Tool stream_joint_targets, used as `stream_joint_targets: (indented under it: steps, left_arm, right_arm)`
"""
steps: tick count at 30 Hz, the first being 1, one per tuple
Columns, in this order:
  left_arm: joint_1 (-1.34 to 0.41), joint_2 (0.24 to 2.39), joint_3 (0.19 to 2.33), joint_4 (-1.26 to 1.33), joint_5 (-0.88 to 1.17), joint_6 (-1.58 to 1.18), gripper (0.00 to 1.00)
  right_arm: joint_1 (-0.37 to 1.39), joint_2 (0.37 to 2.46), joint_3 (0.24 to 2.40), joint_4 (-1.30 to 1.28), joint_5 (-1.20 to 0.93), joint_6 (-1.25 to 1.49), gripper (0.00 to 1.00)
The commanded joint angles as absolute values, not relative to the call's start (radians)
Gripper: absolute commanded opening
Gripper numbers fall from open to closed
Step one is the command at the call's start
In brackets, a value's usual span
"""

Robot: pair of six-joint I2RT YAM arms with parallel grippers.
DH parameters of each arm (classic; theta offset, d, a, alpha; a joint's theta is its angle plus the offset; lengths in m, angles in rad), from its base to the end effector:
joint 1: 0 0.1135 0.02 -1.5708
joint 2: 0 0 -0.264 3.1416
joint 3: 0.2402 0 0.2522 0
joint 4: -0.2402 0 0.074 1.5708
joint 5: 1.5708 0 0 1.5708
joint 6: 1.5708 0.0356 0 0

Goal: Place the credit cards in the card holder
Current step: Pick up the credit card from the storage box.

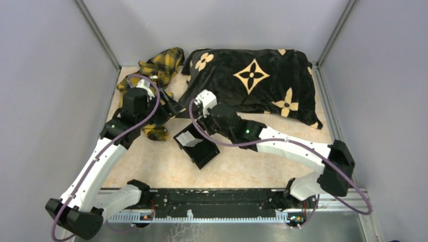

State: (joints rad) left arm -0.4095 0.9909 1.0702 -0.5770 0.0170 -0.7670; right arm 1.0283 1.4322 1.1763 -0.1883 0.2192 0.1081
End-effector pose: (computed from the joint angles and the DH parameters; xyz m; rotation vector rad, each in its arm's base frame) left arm 0.1934 -0.0846 0.3612 -0.3721 2.1207 -0.7258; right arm 0.1790 0.2820 0.3243 -0.7769 1.8862 0.5028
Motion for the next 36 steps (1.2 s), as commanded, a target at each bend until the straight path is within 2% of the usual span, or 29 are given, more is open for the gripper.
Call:
stream_joint_targets:
  steps: [1, 8, 17, 28, 36]
  left_arm:
    - [-0.428, 1.008, 1.113, -0.612, 0.176, -0.866, 0.75]
    - [-0.487, 1.012, 1.146, -0.601, 0.288, -1.005, 0.71]
    - [-0.599, 1.008, 1.14, -0.597, 0.36, -1.122, 0.7]
    - [-0.711, 1.021, 1.106, -0.595, 0.343, -1.169, 0.69]
    - [-0.721, 1.074, 1.091, -0.529, 0.349, -1.175, 0.64]
  right_arm:
    - [1.113, 1.296, 1.084, -0.081, 0.372, -0.013, 0.0]
    - [1.311, 1.126, 0.904, 0.099, 0.668, -0.215, 0.0]
    - [1.526, 1.091, 0.772, 0.45, 0.953, -0.557, 0.0]
    - [1.659, 1.154, 0.66, 0.895, 1.064, -0.948, 0.0]
    - [1.716, 1.192, 0.668, 0.93, 1.053, -1.002, 0.0]
